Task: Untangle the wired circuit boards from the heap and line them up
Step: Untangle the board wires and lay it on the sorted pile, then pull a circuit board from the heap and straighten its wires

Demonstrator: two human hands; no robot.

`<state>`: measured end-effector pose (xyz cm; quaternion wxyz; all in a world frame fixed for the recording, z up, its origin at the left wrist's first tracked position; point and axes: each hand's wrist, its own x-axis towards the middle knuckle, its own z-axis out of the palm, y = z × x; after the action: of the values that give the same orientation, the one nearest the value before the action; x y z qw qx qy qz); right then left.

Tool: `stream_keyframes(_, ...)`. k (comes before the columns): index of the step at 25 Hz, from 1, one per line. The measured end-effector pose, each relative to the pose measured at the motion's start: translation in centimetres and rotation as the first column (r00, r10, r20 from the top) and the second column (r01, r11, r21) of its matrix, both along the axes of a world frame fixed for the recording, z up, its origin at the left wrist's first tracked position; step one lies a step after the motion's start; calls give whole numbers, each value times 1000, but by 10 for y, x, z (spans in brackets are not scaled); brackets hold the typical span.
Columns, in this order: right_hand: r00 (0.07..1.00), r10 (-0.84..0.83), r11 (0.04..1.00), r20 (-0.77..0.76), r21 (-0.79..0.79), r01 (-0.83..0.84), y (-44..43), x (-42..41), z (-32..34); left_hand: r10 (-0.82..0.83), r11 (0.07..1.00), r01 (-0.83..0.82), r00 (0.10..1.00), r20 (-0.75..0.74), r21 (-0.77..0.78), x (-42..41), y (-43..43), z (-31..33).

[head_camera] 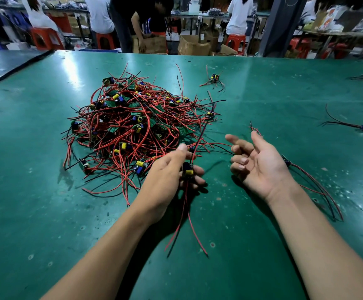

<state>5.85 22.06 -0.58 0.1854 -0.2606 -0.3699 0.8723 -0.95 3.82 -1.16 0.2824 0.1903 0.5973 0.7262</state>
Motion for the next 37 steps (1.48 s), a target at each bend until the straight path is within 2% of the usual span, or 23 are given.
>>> stream_keyframes(2, 999, -6, 999, 32, 36, 4, -2, -2, -1, 6, 999, -10, 993, 114, 40, -3, 0, 2)
stream_keyframes(4, 998, -11, 996, 59, 89, 5, -5, -4, -2, -2, 998, -7, 989, 149, 61, -5, -1, 2)
stream_keyframes(7, 995, 19, 934, 102, 353, -54, -18, -3, -3, -8, 998, -1, 991, 135, 60, -6, 0, 1)
stream_keyframes(9, 986, 75, 802, 146, 579, -147, -36, -3, -6, -17, 998, 8, 992, 125, 67, -6, 0, -1)
stream_keyframes(11, 974, 78, 581, 214, 784, -219, -56, -3, -9, -44, 997, 37, 993, 106, 71, -6, -1, -2)
stream_keyframes(12, 973, 45, 476, 224, 852, -218, -63, -4, -11, -68, 996, 62, 993, 96, 61, -4, -3, -2)
stream_keyframes(13, 977, 8, 411, 212, 890, -197, -67, -4, -12, -92, 995, 88, 991, 92, 44, -3, -2, -1)
stream_keyframes(14, 981, -17, 394, 194, 903, -172, -68, -4, -11, -109, 994, 107, 990, 95, 26, -2, -2, 0)
stream_keyframes(17, 981, -72, 421, 182, 897, -136, -62, -2, -7, -129, 991, 131, 989, 68, -28, -1, 5, 2)
stream_keyframes(20, 961, -227, 353, 156, 933, -68, -48, -1, -4, -130, 989, 136, 986, 106, -54, 1, 8, 3)
stream_keyframes(23, 897, -422, 274, 130, 962, -10, -25, 5, -1, -94, 992, 92, 995, -18, -91, 5, 3, 2)
stream_keyframes(26, 803, -568, 218, 180, 974, -64, -4, 13, -2, 4, 993, -19, 991, -136, -113, 4, 1, 1)
stream_keyframes(28, 743, -624, 150, 243, 970, -192, 0, 14, -7, 46, 993, -58, 992, -120, -101, 2, 1, 2)
stream_keyframes(29, 732, -635, 99, 246, 966, -238, -1, 14, -9, 65, 994, -71, 995, -81, -84, 1, 2, 2)
stream_keyframes(31, 799, -581, 10, 158, 982, -187, -7, 9, -12, 96, 994, -95, 995, 13, -47, 0, 2, 3)
stream_keyframes(32, 846, -520, 1, 121, 990, -141, -12, 7, -13, 101, 995, -99, 993, 56, -32, -1, 2, 3)
stream_keyframes(34, 897, -417, 24, 148, 988, -152, -21, 3, -17, 102, 995, -100, 989, 111, -20, -2, 3, 3)
stream_keyframes(37, 870, -426, 65, 248, 968, -243, -20, 1, -23, 88, 996, -85, 986, 141, -24, -4, 4, 3)
